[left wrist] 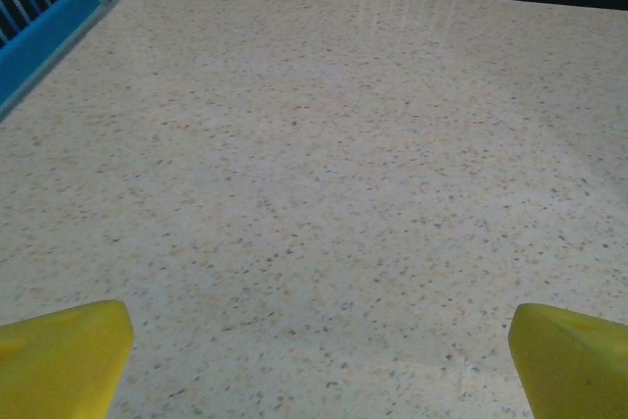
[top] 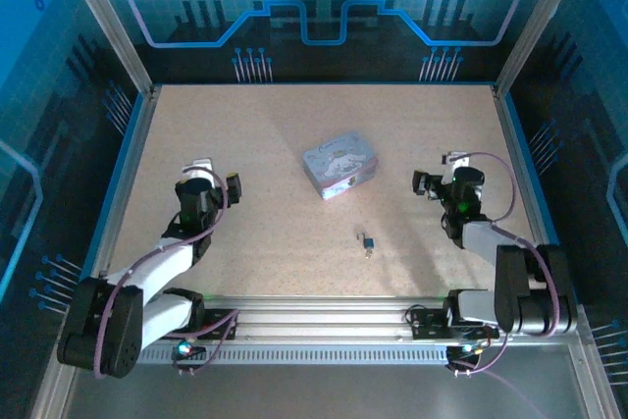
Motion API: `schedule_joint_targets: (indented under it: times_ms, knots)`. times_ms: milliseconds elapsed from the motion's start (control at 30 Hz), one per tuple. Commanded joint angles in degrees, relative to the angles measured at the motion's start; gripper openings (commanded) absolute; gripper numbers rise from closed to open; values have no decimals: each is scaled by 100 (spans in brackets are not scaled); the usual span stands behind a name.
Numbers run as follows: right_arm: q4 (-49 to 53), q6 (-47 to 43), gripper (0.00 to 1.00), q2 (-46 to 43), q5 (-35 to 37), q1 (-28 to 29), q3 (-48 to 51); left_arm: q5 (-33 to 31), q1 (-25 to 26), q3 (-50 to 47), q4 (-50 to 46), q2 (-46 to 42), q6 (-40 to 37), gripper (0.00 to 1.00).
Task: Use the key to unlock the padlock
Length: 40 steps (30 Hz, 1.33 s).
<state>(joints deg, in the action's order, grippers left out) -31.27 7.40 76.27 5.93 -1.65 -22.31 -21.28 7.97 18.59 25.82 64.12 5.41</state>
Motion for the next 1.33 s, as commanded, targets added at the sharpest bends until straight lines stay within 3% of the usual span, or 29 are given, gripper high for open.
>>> schedule_joint_targets:
  times_ms: [0, 167, 300, 500, 667, 1300]
  knots:
    - [-958, -214, 100, 305, -31, 121, -17, 484, -102, -110, 937, 373, -178, 99]
    - [-2010, -544, 100, 953, -144, 332, 189, 996, -191, 17, 1770, 1090, -500, 99]
    - [-1337, -598, 100, 953, 6, 440, -141, 1240, -216, 267, 1847, 1481, -925, 99]
    - [-1326, -631, 100, 968, 74, 486, -161, 1525, -565, 118, 3153, 2471, -725, 99]
    - [-1295, -667, 100, 969, 119, 527, -177, 1541, -664, 354, 2608, 2457, -616, 99]
    - [-1206, -744, 100, 978, 37, 561, -239, 1668, -772, 353, 2636, 2456, -523, 99]
